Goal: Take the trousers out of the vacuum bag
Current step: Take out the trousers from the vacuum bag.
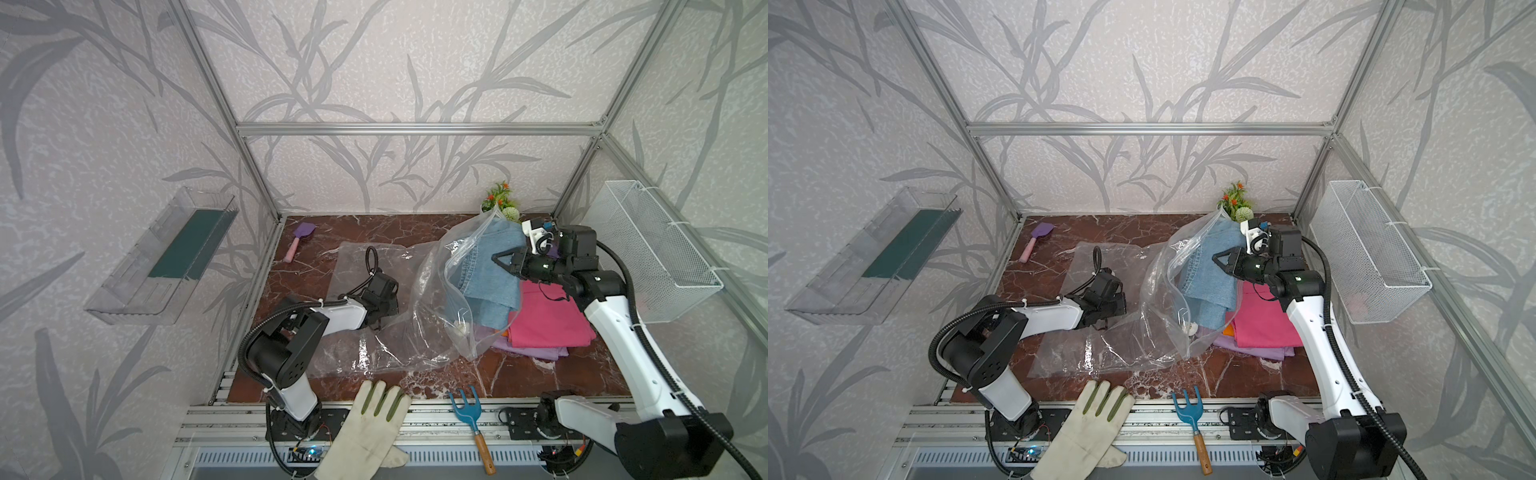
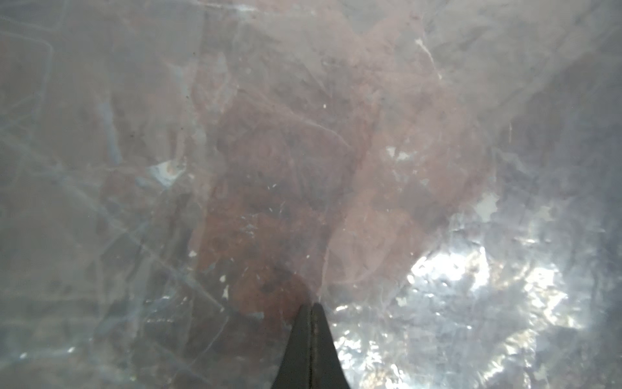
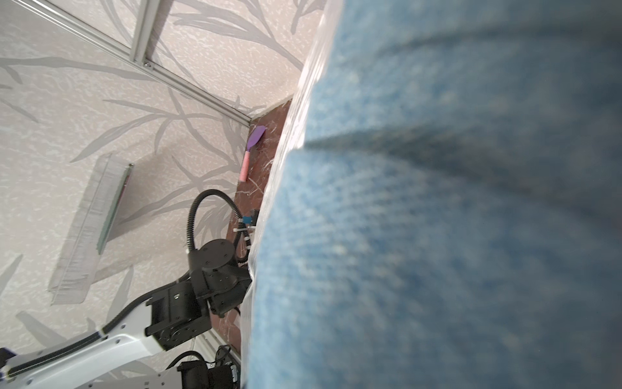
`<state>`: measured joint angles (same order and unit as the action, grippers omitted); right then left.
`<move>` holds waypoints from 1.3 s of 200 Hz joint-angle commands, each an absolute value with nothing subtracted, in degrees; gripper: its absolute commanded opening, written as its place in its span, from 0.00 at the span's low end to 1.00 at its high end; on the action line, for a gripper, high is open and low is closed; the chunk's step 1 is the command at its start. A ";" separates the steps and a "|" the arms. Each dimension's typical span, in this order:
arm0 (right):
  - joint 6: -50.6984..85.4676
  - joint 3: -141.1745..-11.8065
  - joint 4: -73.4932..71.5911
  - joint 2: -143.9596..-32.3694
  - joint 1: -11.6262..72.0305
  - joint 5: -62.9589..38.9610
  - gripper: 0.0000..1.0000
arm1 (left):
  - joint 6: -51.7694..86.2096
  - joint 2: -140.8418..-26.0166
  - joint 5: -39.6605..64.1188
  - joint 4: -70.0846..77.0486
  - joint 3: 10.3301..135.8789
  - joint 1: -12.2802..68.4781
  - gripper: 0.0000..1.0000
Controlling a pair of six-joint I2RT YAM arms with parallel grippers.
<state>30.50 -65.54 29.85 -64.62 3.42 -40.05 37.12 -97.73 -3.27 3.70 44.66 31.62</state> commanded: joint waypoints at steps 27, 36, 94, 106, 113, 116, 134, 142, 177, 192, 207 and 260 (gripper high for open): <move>47.86 -61.62 5.72 -59.21 -1.55 -57.80 0.02 | 38.03 -102.18 -3.15 -3.51 43.20 30.90 0.00; 48.85 -61.25 4.58 -58.83 -2.46 -58.42 0.01 | 38.02 -102.39 -2.88 -3.32 43.17 30.93 0.00; 32.51 -71.63 26.37 -57.57 -5.48 -51.92 0.00 | 38.04 -102.27 -2.90 -2.95 42.80 30.76 0.00; 28.79 -74.18 31.87 -57.52 -5.49 -49.14 0.00 | 38.06 -102.26 -2.89 -2.81 42.72 30.72 0.00; 27.91 -74.86 33.74 -57.27 -5.49 -47.83 0.00 | 38.07 -102.28 -2.91 -2.78 42.72 30.74 0.00; 27.90 -74.91 34.05 -57.04 -5.51 -47.73 0.00 | 38.06 -102.30 -2.88 -2.75 42.76 30.69 0.00; 28.48 -74.83 34.17 -55.59 -5.77 -47.02 0.00 | 38.12 -102.50 -2.90 -2.57 42.72 30.63 0.00; 29.16 -74.75 33.54 -55.00 -6.20 -47.40 0.00 | 38.06 -102.62 -2.81 -2.60 42.87 30.59 0.00; 34.54 -74.64 28.14 -53.53 -7.50 -50.12 0.00 | 37.79 -103.12 -2.77 -2.55 42.82 30.37 0.00; 40.33 -73.53 22.59 -53.19 -8.02 -52.65 0.00 | 37.79 -103.34 -2.73 -2.40 42.59 30.25 0.00; 43.37 -73.27 19.44 -52.83 -8.29 -52.56 0.00 | 37.95 -103.38 -2.72 -2.05 42.35 30.19 0.00; 47.35 -77.24 14.00 -53.36 -11.91 -51.88 0.00 | 38.32 -104.55 -1.89 -0.70 41.88 29.80 0.00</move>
<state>44.23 -71.64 27.53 -55.29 -10.13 -49.10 37.21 -100.14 -2.72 8.29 44.95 30.30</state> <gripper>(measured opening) 0.184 0.047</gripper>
